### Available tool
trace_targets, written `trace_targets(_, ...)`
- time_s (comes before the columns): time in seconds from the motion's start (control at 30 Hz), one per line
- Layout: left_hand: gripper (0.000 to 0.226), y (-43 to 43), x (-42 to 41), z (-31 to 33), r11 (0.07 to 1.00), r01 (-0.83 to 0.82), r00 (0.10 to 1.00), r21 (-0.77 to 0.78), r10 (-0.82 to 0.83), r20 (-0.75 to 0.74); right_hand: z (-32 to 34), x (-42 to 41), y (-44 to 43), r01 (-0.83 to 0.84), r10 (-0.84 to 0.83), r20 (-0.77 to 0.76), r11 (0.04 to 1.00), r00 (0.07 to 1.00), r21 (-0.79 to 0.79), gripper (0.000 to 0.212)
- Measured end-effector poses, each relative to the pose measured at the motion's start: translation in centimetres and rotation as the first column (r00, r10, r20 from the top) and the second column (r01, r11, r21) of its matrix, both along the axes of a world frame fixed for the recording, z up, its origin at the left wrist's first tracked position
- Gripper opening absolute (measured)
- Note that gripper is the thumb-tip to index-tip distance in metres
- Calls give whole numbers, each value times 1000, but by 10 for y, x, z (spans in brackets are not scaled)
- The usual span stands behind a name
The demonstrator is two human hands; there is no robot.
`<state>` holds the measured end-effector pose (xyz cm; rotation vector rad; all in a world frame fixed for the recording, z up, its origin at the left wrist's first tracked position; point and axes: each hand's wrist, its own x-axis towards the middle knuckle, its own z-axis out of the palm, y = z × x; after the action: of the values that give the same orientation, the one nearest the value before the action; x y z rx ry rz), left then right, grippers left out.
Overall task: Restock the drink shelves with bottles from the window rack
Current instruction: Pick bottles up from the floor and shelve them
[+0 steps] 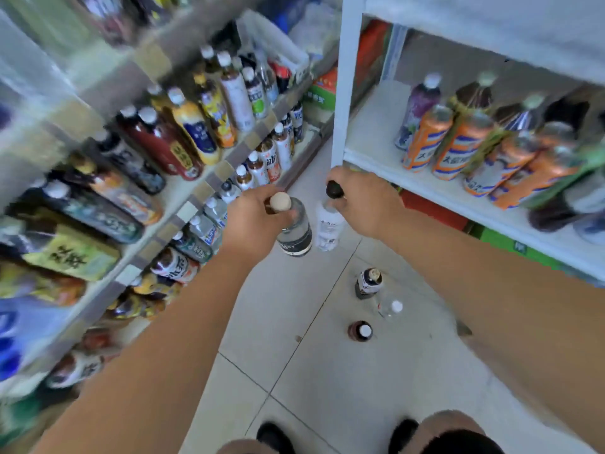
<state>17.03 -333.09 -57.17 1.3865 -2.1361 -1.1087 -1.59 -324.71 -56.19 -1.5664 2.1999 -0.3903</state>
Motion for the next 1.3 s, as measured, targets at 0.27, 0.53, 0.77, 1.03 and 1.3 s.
trace_targets(0.27, 25, -10, 79, 357, 967, -90, 983, -237, 48, -175, 356, 57, -45, -317, 332, -5, 894, 943, -317, 38)
trace_targets(0.53, 33, -28, 171, 574, 828, -302, 932, -472, 152, -328, 542, 162, -85, -178, 398, 149, 674, 905, -716, 38)
trace_targets(0.77, 21, -42, 232, 609, 804, -382, 888, -456, 183, -422, 588, 218, -109, 43, 499, 391, 574, 774, -818, 32)
trace_targets(1.03, 21, -67, 245, 587, 825, -419, 864, -380, 234, -446, 578, 225, -150, 126, 568, 511, 580, 645, -805, 25)
trace_targets(1.3, 27, -127, 216, 605, 785, -496, 832, -371, 307, -462, 594, 208, -219, -41, 672, 435, 568, 599, -822, 33)
